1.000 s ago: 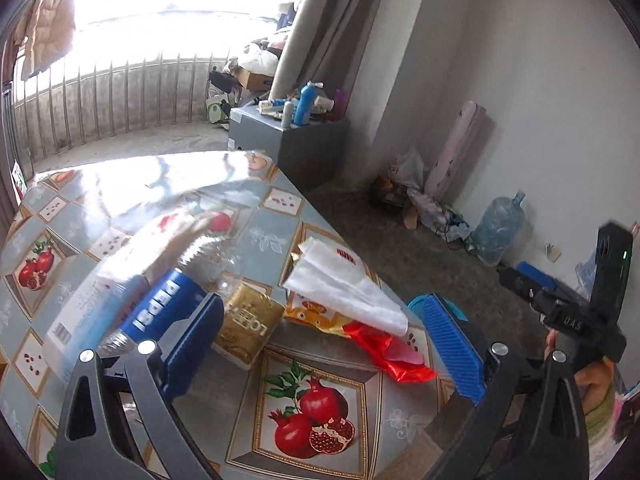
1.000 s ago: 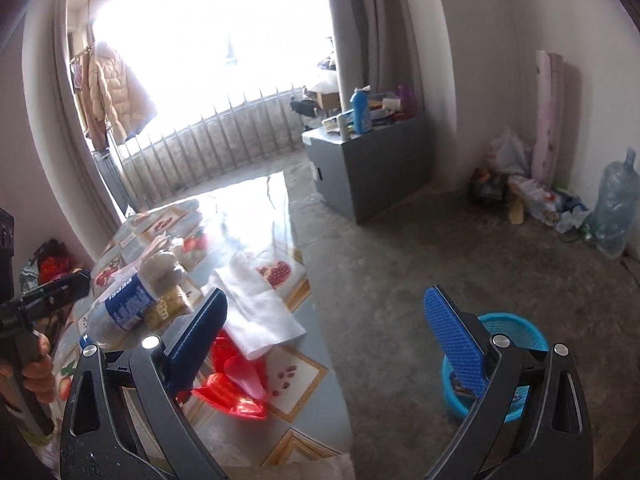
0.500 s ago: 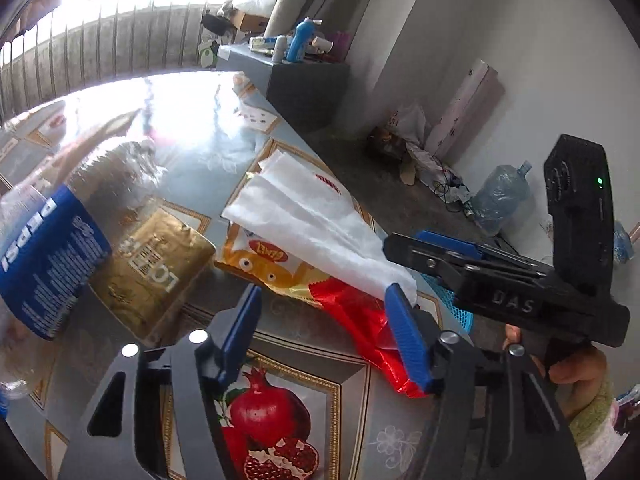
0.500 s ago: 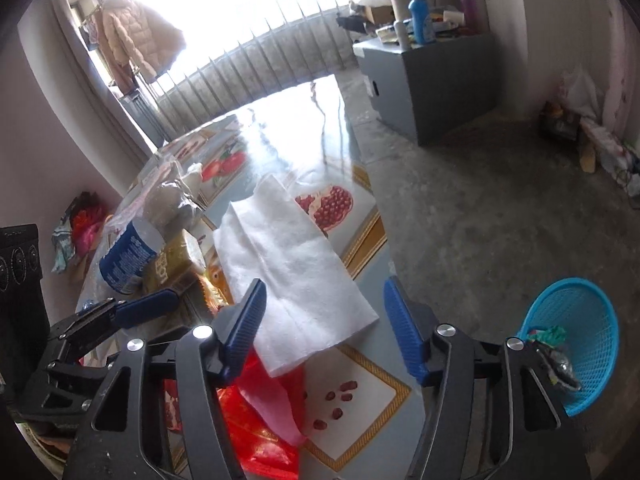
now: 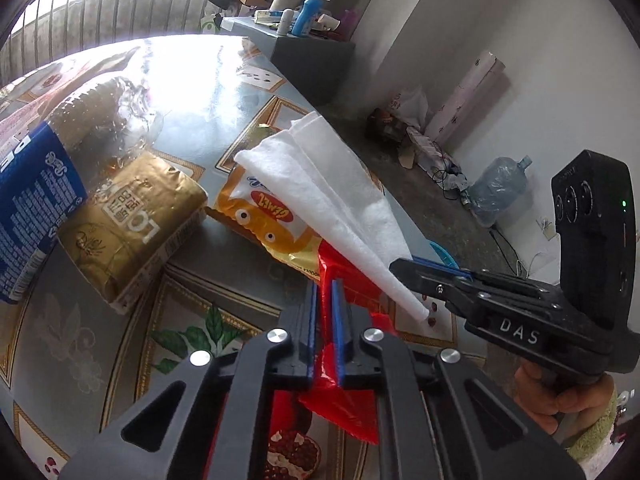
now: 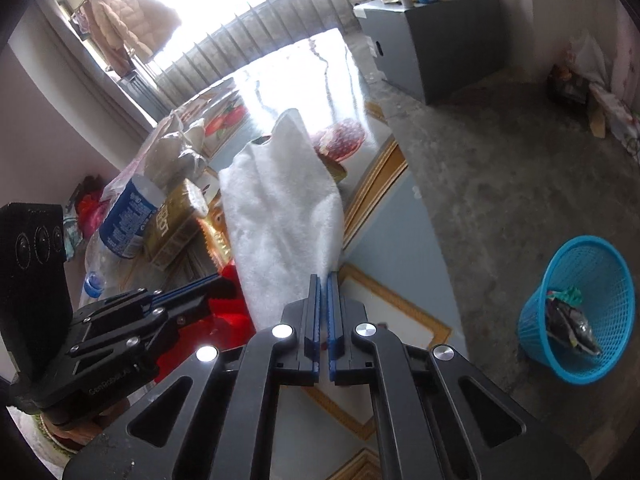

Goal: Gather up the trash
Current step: 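Grasp the red wrapper with the left tool while the right tool grasps the white tissue, then lift the red wrapper with the left tool while the right tool lifts the tissue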

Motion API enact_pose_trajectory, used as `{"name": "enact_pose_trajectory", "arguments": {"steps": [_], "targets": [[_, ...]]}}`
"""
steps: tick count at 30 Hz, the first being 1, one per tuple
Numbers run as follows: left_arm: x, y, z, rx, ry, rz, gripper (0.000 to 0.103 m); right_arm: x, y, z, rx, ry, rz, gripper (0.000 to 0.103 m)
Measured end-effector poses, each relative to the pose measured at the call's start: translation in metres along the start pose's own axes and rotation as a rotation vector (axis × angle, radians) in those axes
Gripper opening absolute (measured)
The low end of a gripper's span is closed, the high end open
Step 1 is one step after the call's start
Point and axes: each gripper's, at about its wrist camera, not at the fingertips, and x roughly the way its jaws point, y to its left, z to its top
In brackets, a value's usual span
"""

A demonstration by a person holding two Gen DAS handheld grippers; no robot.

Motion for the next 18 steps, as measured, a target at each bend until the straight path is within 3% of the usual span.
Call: {"name": "enact_pose_trajectory", "arguments": {"steps": [10,15,18], "targets": [[-0.036,0.003,-0.05,-0.017,0.019,-0.003,0.004,-0.016,0.029,-0.046,0.004,0.028,0.031,0.001],[-0.054,0.014,-0.058,-0.039,-0.053,0.046,0.004,-0.041,0.018,-0.043,0.028,-0.05,-0.002,0.001],[-0.058,0.026,-0.061,-0.076,-0.056,0.055,0.004,-0.049,0.015,-0.041,0.018,-0.067,-0.036,0.003]]}}
